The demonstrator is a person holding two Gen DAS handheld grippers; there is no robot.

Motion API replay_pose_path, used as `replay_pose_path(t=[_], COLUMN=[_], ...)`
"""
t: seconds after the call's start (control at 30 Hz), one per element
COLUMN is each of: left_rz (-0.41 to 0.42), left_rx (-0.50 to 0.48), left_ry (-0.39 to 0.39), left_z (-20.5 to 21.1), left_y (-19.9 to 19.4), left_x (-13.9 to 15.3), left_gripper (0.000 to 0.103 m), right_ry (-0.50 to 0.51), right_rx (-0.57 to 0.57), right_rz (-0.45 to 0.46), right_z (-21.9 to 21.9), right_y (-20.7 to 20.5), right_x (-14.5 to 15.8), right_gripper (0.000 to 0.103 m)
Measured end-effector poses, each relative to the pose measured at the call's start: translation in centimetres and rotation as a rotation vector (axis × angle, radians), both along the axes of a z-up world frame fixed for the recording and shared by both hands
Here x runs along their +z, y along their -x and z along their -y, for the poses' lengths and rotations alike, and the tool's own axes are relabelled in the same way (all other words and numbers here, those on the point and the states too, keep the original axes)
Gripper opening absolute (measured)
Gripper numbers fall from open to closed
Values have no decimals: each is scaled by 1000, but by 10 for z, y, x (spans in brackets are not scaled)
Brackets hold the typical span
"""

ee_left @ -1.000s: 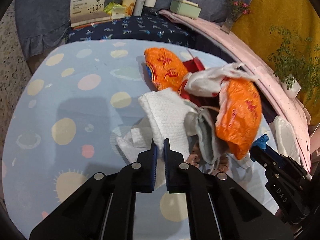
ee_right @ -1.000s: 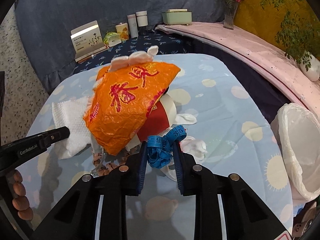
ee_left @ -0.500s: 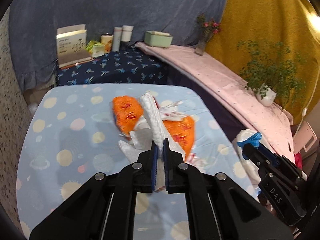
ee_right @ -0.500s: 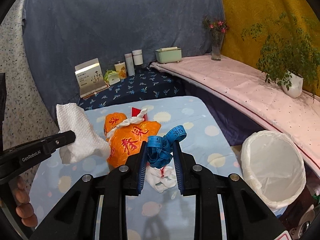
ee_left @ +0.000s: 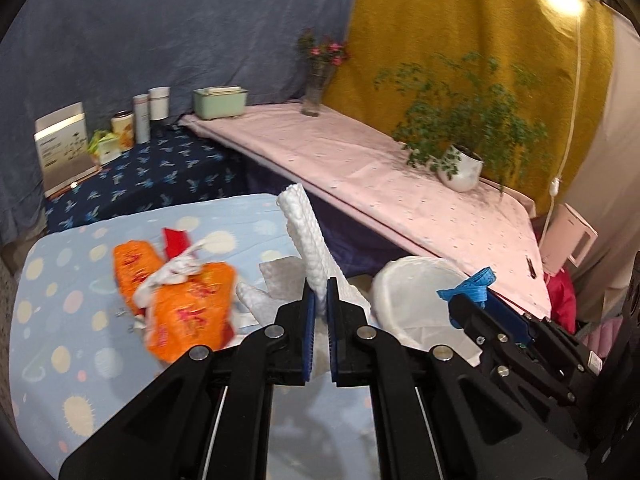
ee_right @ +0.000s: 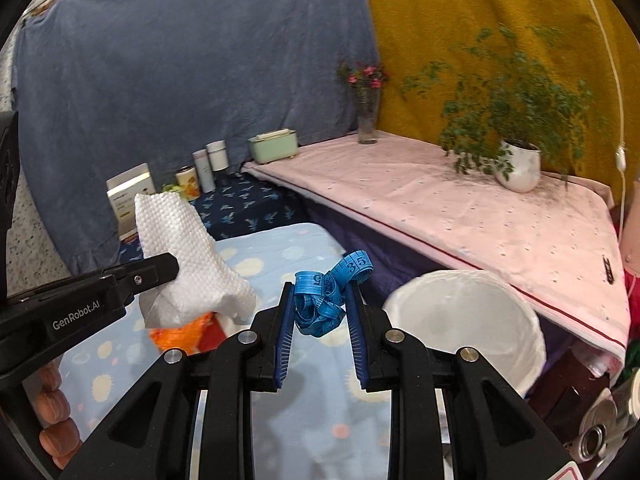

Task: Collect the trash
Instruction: 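Carry the wipe and tape measure in both grippers over the white bin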

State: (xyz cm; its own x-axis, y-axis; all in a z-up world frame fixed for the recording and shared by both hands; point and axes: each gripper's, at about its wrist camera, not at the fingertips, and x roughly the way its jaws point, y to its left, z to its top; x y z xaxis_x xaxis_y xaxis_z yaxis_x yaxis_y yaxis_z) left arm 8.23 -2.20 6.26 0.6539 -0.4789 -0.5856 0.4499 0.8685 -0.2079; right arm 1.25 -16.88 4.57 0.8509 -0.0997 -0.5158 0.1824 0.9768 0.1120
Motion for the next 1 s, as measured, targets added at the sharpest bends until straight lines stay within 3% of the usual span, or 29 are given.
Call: replay_pose_path(t=[0.43,0.93,0.97,1.0], left_rz=[0,-59,-60,-62], left_rx=[-220,-324,-322,-310], left_ry=[-13,-62,-65,-72], left_z=[117,208,210,212], left_y=[10,-13,-15,-17], left_x=[-5,-36,-37,-39], left_gripper=[5,7,10,24], right_ry=[-31,-68,-69,-69], right_rx=[-199,-284,-285,-287], right_rz=[-10,-59,-62,-63], right_z=[98,159,161,162], right_y=[29,17,15,14], right_x=[-13,-42,-43,-44], right_gripper=[24,24,24,24])
